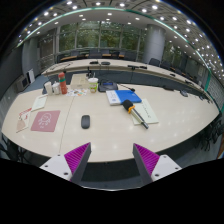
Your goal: Arrange mouse
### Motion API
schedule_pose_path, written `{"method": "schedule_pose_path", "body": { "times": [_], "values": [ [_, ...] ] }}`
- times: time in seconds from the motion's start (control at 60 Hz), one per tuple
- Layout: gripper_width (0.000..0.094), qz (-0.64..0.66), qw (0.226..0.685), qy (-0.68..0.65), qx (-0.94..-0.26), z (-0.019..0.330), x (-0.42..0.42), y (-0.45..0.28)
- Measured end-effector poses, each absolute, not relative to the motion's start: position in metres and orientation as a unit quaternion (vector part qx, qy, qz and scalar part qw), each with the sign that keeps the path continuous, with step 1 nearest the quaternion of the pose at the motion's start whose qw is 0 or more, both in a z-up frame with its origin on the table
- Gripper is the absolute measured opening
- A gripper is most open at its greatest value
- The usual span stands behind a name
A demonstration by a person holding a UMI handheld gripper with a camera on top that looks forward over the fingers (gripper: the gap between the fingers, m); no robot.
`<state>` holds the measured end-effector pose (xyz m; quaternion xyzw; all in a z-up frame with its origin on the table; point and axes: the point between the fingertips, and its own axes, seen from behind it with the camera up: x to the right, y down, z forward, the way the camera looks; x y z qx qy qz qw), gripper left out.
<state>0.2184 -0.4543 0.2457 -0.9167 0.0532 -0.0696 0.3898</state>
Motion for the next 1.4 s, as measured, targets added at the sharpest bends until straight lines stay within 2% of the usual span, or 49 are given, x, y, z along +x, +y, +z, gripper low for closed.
{"method": "schedule_pose_path", "body": {
  "times": [0.05,0.117,0.133,0.2,0.25,0.383,0.517,0.667,0.983,1.067,1.15,1.233,1.4],
  "values": [
    [0.086,-0.069,0.386,0.055,-0.918,0.24,0.216,-0.455],
    [0.0859,-0.071,0.379,0.057,-0.921,0.203,0.204,-0.439],
    [0.0858,-0.07,0.376,0.056,-0.922,0.209,0.208,-0.445],
    [0.0861,-0.073,0.37,0.057,-0.924,0.19,0.2,-0.439],
    [0.0862,-0.073,0.374,0.057,-0.923,0.164,0.192,-0.428],
    [0.0861,-0.071,0.399,0.049,-0.913,0.128,0.171,-0.4],
    [0.0851,-0.047,0.436,0.029,-0.898,0.096,0.14,-0.353],
    [0.0851,-0.046,0.473,0.003,-0.88,0.076,0.12,-0.287],
    [0.0816,-0.019,0.463,0.021,-0.886,0.015,0.109,-0.159],
    [0.0768,-0.005,0.454,0.025,-0.891,0.001,0.106,-0.141],
    [0.0671,-0.003,0.447,0.019,-0.894,-0.013,0.101,-0.13],
    [0.0489,-0.015,0.452,0.005,-0.892,-0.013,0.103,-0.12],
    [0.0407,-0.025,0.447,0.008,-0.894,-0.014,0.103,-0.119]
  ]
}}
